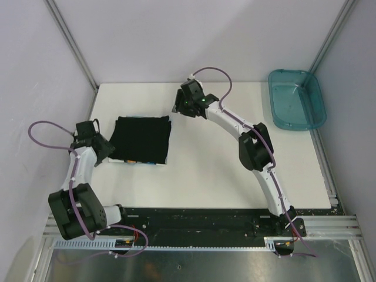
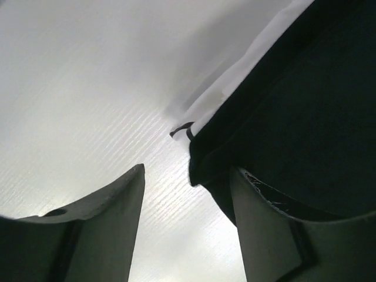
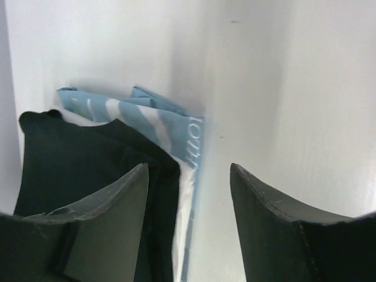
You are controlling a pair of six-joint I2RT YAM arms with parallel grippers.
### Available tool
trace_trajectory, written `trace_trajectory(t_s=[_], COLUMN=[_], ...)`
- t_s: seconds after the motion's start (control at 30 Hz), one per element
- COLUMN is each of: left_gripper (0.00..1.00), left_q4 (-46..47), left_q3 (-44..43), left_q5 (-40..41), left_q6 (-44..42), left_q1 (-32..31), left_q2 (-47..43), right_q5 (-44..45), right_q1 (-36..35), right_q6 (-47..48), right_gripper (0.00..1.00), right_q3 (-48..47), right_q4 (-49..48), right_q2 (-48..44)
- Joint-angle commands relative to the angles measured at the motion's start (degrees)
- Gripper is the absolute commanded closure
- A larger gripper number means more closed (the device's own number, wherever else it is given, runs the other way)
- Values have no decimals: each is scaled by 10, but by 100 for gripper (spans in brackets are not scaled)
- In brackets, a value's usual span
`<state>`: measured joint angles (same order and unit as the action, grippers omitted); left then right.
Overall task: Fold and stack the t-shirts
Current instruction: Put the neatly folded tshirt into the corner of the board with both arms, then put the neatly folded tshirt into the corner of the board with the left arm
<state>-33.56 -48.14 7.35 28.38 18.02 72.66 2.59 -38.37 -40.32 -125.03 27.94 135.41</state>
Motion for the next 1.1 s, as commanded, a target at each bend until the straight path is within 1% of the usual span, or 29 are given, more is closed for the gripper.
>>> trace_trajectory(t_s=[0.0, 0.07, 0.13, 0.23, 0.33, 0.5, 0.57, 0.67, 0.8, 0.93, 1.07], left_gripper=[35, 35, 36, 39, 43, 47, 45, 36, 30, 25, 20], left_q4=[22, 21, 19, 19, 20, 24, 25, 25, 25, 25, 25], left_q3=[-48, -63, -79, -106, -138, -206, -246, -314, -399, -480, -542], left_q5=[-5, -9, -13, -42, -55, -63, -54, -14, 32, 74, 97], left_q6=[-15, -27, -39, -45, -44, -45, -70, -118, -180, -242, -318], left_q1=[-6, -29, -67, -137, -221, -319, -358, -416, -442, -445, -444], left_q2=[-72, -97, -108, -91, -38, 73, 129, 205, 302, 393, 474], right_q5=[12, 9, 0, -16, -19, -27, -34, -37, -37, -42, -56], right_q1=[5, 9, 18, 35, 49, 73, 84, 98, 111, 115, 122], right_q6=[22, 17, 7, -5, -8, -8, -5, 2, 13, 27, 37], right_gripper=[40, 45, 50, 52, 53, 53, 53, 53, 53, 52, 50], right_q3=[32, 79, 133, 203, 265, 355, 380, 410, 438, 443, 444], right_q4=[30, 19, -1, -27, -46, -67, -69, -70, -69, -69, -77], right_q2=[-85, -112, -140, -177, -215, -281, -302, -328, -353, -361, -357])
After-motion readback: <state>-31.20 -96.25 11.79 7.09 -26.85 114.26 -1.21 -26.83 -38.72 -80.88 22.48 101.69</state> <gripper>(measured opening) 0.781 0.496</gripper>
